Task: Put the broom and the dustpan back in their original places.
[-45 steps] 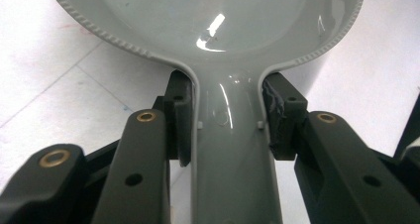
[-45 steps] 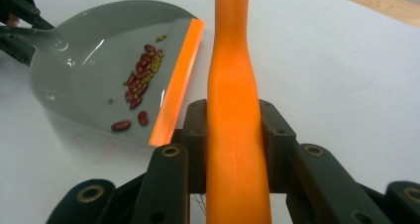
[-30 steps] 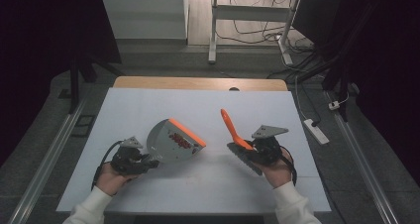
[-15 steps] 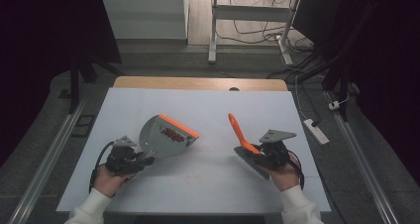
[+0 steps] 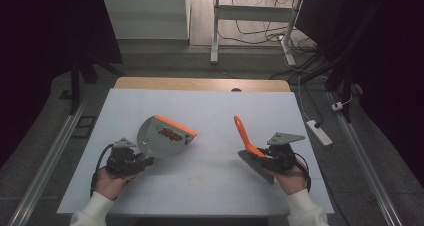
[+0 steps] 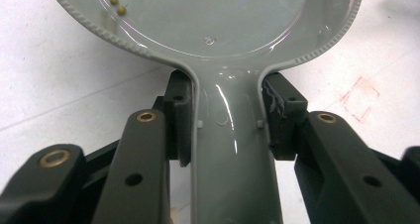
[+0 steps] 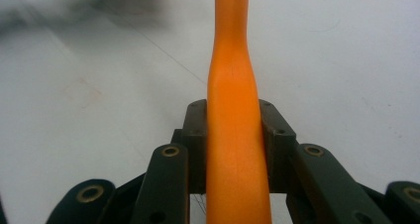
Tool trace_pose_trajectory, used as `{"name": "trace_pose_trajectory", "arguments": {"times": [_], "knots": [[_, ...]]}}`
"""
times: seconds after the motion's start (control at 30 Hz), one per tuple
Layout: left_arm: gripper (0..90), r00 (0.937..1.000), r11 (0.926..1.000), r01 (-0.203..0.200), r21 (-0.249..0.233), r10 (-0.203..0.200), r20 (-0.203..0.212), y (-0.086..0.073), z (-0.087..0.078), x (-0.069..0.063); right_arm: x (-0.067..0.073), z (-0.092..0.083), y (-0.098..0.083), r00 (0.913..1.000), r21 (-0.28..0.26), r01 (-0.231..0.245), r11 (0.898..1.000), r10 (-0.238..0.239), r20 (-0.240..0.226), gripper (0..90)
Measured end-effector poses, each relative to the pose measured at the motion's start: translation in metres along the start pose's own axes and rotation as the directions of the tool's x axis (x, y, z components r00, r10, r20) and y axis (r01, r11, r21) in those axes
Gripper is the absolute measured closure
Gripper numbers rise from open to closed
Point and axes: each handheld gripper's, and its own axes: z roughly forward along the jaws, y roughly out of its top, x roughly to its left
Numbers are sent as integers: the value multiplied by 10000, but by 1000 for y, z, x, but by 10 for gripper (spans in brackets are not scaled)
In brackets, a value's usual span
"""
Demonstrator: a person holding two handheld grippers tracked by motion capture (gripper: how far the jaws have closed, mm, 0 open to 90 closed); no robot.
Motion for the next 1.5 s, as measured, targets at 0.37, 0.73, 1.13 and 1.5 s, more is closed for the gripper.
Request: {"name": "trace_pose_trajectory", "arguments": {"times": [0.37, 0.73, 1.13, 1.5], "knots": [[617, 9940, 9962, 845, -215, -858, -676, -11, 1, -1, 2, 1, -5, 9981, 134, -394, 9991, 400, -462, 704], [617, 9718, 9837, 1713, -549, -1778, -1548, -20, 2, 1, 5, 3, -8, 9977, 271, -576, 9980, 585, -334, 704], [617, 9453, 9692, 2396, -570, -2463, -2140, -23, 10, 10, 0, 10, -14, 9932, 560, -1096, 9924, 1116, -329, 704], [616, 9351, 9626, 2675, -426, -2700, -2295, -23, 16, 14, -20, 19, -18, 9876, 1015, -1524, 9831, 1476, 535, 666]]}}
